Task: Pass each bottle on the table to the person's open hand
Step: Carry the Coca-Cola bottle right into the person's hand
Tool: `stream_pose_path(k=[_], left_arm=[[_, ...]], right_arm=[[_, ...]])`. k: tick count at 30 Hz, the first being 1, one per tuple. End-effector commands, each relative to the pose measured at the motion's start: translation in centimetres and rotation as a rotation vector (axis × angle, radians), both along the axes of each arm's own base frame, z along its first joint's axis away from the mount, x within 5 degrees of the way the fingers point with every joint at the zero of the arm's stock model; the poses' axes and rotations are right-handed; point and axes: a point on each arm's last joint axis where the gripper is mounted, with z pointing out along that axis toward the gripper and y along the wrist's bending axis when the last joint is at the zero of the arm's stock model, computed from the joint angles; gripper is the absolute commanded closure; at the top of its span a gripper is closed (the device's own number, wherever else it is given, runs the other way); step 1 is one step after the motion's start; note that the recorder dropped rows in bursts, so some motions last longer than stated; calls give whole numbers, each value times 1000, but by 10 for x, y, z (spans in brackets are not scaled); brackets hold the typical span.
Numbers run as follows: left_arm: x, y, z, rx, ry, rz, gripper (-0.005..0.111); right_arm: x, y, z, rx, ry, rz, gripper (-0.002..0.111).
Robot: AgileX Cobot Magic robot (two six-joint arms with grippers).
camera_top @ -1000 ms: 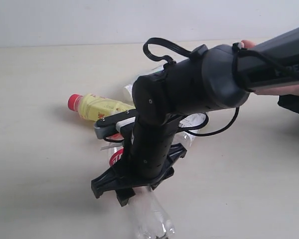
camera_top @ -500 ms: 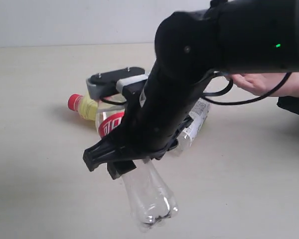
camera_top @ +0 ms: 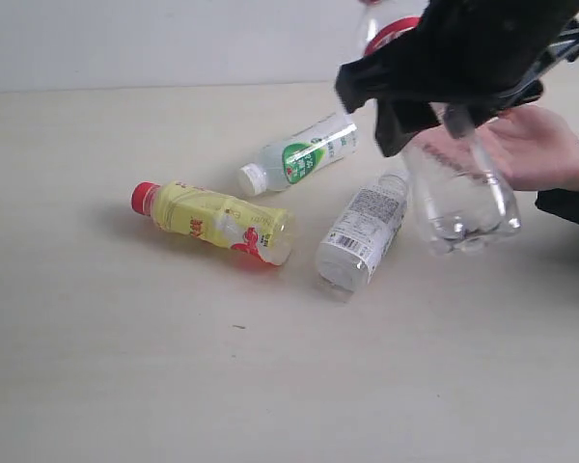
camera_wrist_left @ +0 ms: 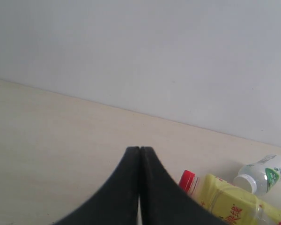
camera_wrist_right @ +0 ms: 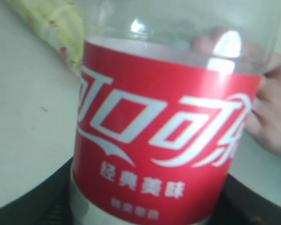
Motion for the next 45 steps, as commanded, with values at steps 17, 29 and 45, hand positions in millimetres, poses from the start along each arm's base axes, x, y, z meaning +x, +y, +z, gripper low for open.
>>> stream_pose_path(k=[17, 29, 45], left_arm=[[0, 0, 1, 3, -8, 2, 107], [0, 0, 1, 3, -8, 2, 107], [0, 0, 1, 3, -8, 2, 107]], right_arm=[[66, -63, -48, -220, 64, -218, 108], [82, -60, -56, -235, -25, -185, 108], [88, -58, -72, -257, 11, -182, 104]])
